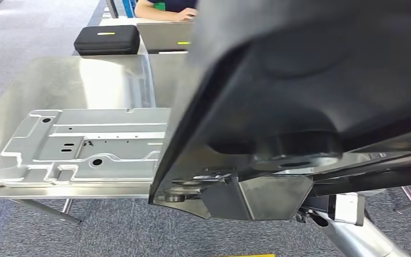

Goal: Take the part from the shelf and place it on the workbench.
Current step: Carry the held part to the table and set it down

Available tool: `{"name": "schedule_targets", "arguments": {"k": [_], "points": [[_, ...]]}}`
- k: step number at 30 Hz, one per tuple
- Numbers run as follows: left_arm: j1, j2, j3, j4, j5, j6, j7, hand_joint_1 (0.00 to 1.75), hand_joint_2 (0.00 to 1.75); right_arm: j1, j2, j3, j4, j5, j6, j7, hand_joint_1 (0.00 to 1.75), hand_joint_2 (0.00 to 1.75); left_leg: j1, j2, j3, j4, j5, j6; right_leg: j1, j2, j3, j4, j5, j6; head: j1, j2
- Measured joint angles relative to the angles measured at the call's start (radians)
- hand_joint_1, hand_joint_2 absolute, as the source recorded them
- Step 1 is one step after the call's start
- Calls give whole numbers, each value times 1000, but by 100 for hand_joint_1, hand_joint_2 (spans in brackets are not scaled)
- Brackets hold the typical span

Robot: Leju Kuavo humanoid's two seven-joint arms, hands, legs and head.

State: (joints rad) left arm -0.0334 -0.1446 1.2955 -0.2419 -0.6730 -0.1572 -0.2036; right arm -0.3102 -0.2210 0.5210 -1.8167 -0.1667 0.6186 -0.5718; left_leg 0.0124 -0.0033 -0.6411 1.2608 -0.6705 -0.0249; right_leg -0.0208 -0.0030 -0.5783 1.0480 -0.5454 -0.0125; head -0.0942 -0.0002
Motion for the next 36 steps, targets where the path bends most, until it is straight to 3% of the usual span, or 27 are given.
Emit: {"name": "schedule_targets", "arguments": {"k": [1,2,3,5,6,9,13,18,24,32,36], "points": [[2,0,0,0,-1,0,0,0,0,1,0,0,0,0,0,0,175,175,1,0,-33,40,1,-2,0,1,6,0,-6,0,0,0],[4,0,0,0,-3,0,0,0,0,3,0,0,0,0,1,0,175,175,1,0,-49,45,22,-3,0,2,15,0,-12,2,0,0],[5,0,0,0,-5,1,0,0,0,3,0,0,0,0,1,0,175,175,2,0,-46,11,62,-3,-1,3,26,0,-20,4,0,0],[5,0,0,0,-8,2,0,0,0,3,1,1,-2,0,2,0,175,175,0,0,-9,-105,146,3,0,3,48,-1,-35,10,0,0],[4,0,1,0,-8,3,0,0,0,2,1,1,-3,1,2,-1,175,175,-2,0,8,-150,166,9,1,4,54,-1,-40,15,0,0],[2,0,1,0,-9,5,1,0,0,1,2,2,-11,1,4,-2,175,175,-8,-1,26,-192,155,26,2,6,57,-8,-45,31,-1,0],[3,0,1,0,-12,11,2,0,0,-1,3,2,-19,1,7,-1,175,175,-5,-2,35,-208,156,30,4,5,69,-23,-39,17,0,0],[0,0,1,0,-22,24,7,0,0,-2,3,8,-23,1,14,-1,175,175,-7,-1,35,-208,151,36,4,5,75,-37,-40,17,0,0],[-1,0,1,0,-43,21,4,0,0,-17,6,16,-9,-36,2,36,175,175,-10,-1,36,-207,149,39,1,5,77,-40,-41,40,0,0],[-16,6,-24,0,-122,-19,6,0,0,-249,75,-15,283,-29,-64,61,175,175,-6,-1,46,-209,151,38,6,5,85,-40,-40,41,0,0],[-19,6,-33,0,-132,-21,9,0,0,-312,111,-35,393,-20,-79,63,175,175,-4,-1,46,-210,151,38,7,5,85,-39,-41,40,0,0]]}}
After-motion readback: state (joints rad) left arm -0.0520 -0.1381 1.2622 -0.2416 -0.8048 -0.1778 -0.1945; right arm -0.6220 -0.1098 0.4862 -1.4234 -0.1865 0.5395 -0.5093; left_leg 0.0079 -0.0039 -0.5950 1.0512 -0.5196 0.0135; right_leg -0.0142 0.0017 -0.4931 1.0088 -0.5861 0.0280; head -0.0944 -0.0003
